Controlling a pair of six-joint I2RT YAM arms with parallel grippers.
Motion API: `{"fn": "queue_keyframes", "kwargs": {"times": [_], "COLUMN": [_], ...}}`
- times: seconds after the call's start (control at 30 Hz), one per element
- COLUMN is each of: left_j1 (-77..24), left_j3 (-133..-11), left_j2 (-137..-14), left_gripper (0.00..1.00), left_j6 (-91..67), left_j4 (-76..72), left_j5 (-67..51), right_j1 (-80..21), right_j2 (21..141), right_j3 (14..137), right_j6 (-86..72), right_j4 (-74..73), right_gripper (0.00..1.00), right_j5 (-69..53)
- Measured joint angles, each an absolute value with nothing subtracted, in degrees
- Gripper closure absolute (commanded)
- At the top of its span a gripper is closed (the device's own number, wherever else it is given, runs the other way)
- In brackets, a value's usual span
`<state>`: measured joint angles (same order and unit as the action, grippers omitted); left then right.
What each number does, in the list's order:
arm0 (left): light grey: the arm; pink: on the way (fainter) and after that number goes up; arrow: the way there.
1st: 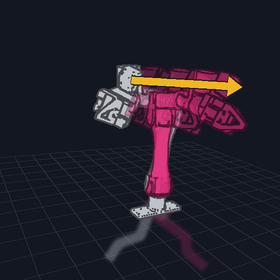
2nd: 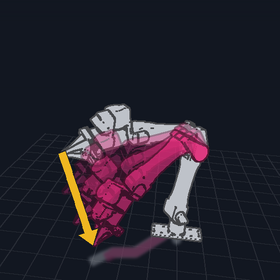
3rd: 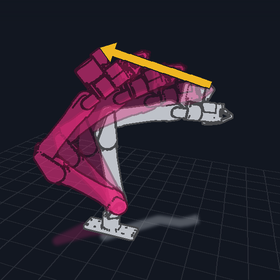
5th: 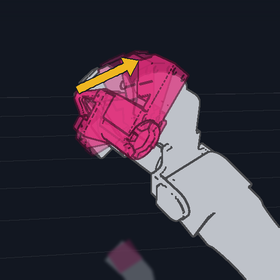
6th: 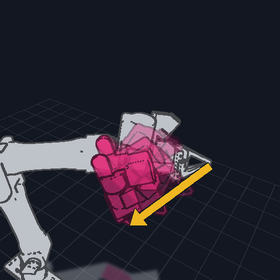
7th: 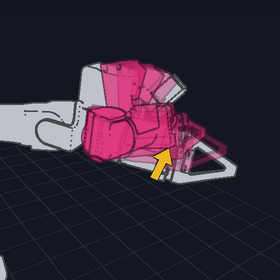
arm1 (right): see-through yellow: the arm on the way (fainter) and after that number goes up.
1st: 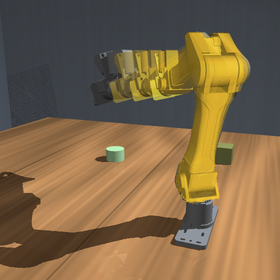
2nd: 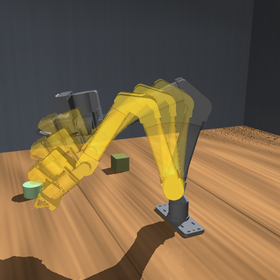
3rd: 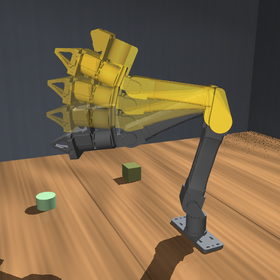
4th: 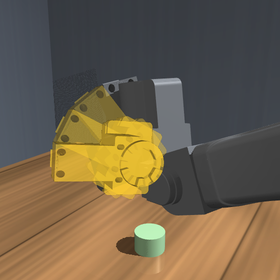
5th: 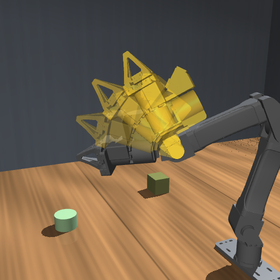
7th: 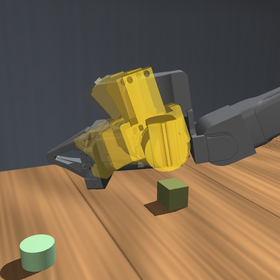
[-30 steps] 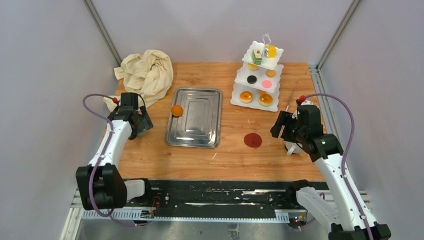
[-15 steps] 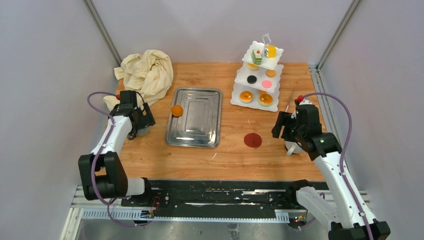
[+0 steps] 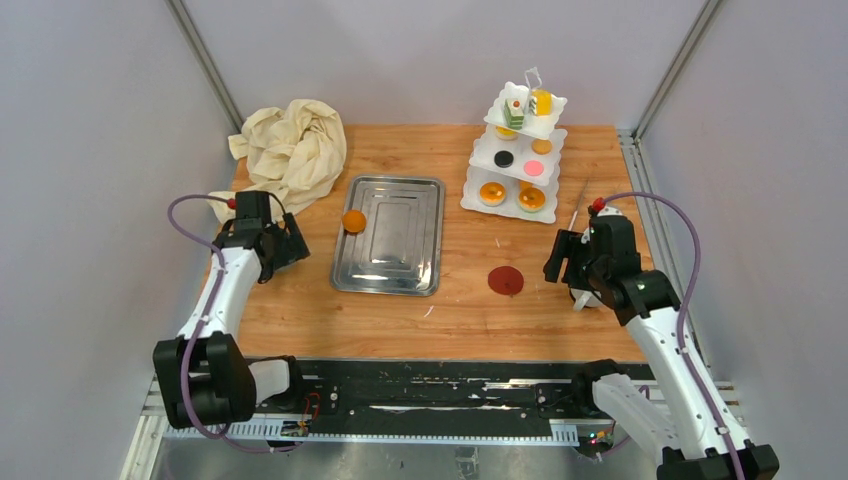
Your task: Serve the afternoon tea
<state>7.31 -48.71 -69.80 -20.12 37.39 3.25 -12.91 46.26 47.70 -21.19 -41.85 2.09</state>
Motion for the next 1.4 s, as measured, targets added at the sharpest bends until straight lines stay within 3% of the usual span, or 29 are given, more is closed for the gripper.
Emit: {"fn": "queue_keyframes", "kwargs": {"times": [0.13,0.3,0.63,0.93,1.23,1.4], "left_j1": [7.38,7.4,8.62,8.56,8.56,8.56], "left_j3": [-48.86,-49.87,-50.85,-46.81,-49.04,-53.69], "left_j2": [-67.44,-69.69,-78.78,-77.23,-75.81,-80.05], "left_gripper": [0.02,0.02,0.01,0.0,0.01,0.08], "left_j6": [-20.29,-19.97,-19.49,-20.32,-19.88,-19.42], "left_j4": [37.95,37.76,33.87,31.75,33.45,34.57], "left_j5": [13.17,17.19,10.94,-0.03,1.72,4.58], "right_j1": [-12.91,-12.91,-12.91,-12.91,-12.91,-12.91], "right_j2": [45.95,47.51,47.81,48.84,49.34,48.66], "right_j3": [47.62,47.22,45.76,45.74,45.74,45.54], "right_j6": [-21.19,-21.23,-21.63,-21.54,-21.56,-21.61], "right_j4": [-41.76,-41.23,-39.62,-38.81,-38.63,-38.33], "right_gripper": [0.27,0.27,0.28,0.27,0.28,0.28], "right_j5": [2.11,1.83,0.32,0.19,0.01,0.01]}}
